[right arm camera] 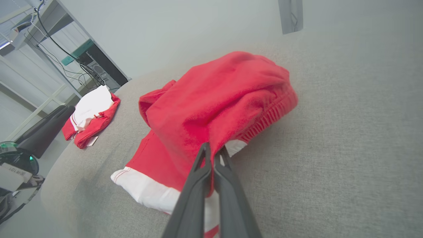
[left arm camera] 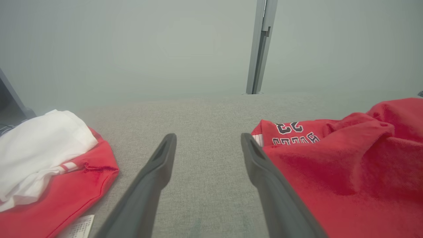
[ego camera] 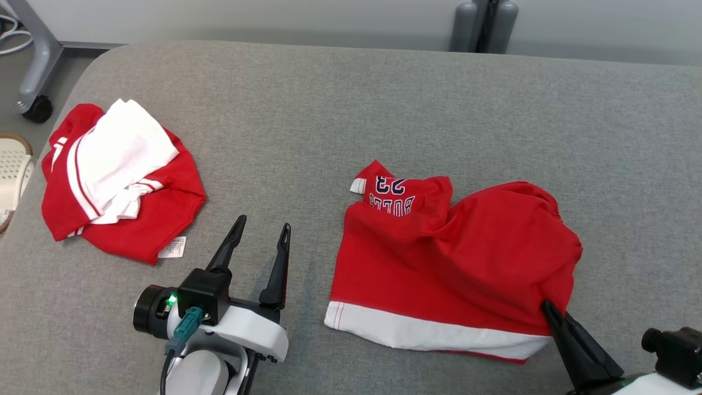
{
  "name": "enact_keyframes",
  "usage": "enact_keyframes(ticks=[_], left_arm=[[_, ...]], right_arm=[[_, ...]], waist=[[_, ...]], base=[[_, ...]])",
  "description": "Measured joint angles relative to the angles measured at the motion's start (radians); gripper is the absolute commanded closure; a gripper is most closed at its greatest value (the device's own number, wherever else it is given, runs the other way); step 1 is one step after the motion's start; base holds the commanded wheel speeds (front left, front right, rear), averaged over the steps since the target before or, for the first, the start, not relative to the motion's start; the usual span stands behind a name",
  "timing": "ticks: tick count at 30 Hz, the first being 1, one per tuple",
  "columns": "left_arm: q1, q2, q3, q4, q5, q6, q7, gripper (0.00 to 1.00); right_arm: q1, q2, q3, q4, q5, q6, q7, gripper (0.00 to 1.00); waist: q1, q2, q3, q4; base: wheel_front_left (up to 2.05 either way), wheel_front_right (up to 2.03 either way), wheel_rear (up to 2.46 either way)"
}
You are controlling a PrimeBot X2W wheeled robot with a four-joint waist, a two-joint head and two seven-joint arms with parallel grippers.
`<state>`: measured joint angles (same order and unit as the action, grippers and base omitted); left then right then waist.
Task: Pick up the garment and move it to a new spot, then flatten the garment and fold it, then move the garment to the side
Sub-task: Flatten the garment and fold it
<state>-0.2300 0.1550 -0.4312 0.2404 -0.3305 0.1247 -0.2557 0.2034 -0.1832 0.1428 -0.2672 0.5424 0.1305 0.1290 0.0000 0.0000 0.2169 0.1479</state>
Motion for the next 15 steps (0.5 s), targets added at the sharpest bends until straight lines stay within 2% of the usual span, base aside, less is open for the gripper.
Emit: enact_keyframes(ticks=[4, 9, 12, 15], left_arm=[[0.001, 0.010, 0.003, -0.011, 0.000, 0.003, 0.003, 0.00], [0.001, 0.014, 0.002, -0.018, 0.000, 0.006, 0.007, 0.00], [-0.001, 0.008, -0.003, -0.016, -0.005, 0.008, 0.007, 0.00], [-0.009, -0.005, -0.017, -0.007, -0.006, 0.000, 0.007, 0.00]], right_arm=[[0.061, 0.030, -0.039, -0.080, -0.017, 0.000, 0.049, 1.00], [0.077, 0.034, -0.080, -0.177, -0.049, 0.000, 0.134, 1.00], [-0.004, -0.002, -0.076, -0.172, -0.052, 0.000, 0.181, 1.00], [-0.121, -0.070, -0.047, -0.102, -0.047, 0.000, 0.224, 1.00]], waist=[[0.0000, 0.0000, 0.005, -0.018], [0.0000, 0.0000, 0.017, -0.021], [0.0000, 0.0000, 0.019, -0.012], [0.0000, 0.0000, 0.021, 0.006]], base=[[0.00, 0.00, 0.00], [0.00, 0.00, 0.00], [0.00, 0.00, 0.00], [0.00, 0.00, 0.00]])
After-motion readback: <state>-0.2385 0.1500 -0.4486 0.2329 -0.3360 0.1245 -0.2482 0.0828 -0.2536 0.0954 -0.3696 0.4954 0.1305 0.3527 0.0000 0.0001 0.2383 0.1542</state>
